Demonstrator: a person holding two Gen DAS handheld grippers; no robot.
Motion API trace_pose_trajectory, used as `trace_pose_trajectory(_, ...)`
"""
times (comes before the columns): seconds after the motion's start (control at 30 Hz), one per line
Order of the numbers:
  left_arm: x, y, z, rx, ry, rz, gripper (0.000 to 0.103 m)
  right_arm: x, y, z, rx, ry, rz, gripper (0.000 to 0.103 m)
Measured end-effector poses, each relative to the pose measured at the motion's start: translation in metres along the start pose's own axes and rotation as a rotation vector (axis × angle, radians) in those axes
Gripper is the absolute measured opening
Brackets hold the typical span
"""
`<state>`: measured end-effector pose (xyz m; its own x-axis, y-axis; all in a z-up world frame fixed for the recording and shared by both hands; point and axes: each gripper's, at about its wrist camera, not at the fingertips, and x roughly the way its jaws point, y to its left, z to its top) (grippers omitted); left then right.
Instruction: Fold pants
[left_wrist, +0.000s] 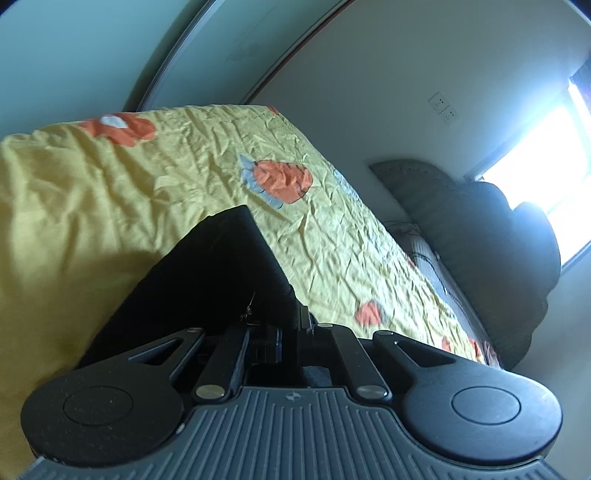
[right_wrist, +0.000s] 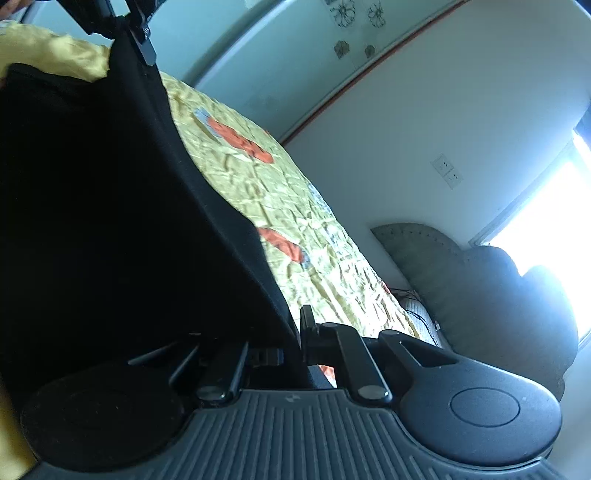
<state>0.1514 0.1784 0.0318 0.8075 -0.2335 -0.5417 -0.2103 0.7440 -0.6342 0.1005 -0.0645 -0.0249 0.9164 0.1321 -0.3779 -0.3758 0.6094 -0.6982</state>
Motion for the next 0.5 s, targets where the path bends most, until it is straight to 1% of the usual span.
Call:
trace_pose_trajectory(0.07, -0.011, 0.008, -0.007, 0.006, 0.014, 0.007, 0.004, -0.015, 0.008, -0.002, -0.016, -0.003, 0.006, 0.008)
trace_pose_trajectory(0.1, -0.016, 0.011, -0.011, 0.009, 0.02, 0.011, 0.004, -0.016, 0.012, -0.007, -0.021, -0.002, 0.01, 0.008)
trace_pose_trajectory(0.23, -0.032, 0.02, -0.028, 0.052, 0.025, 0.041, 0.004, -0.039, 0.023, -0.016, -0.034, 0.002, 0.042, 0.008)
trace_pose_trajectory(0.4, -0.04, 0.028, -0.039, 0.093, 0.041, 0.08, 0.004, -0.045, 0.039, -0.019, -0.08, 0.013, 0.079, 0.008)
trace_pose_trajectory(0.5, -0.038, 0.033, -0.044, 0.107, 0.066, 0.112, 0.004, -0.05, 0.047, -0.021, -0.083, 0.022, 0.095, 0.008)
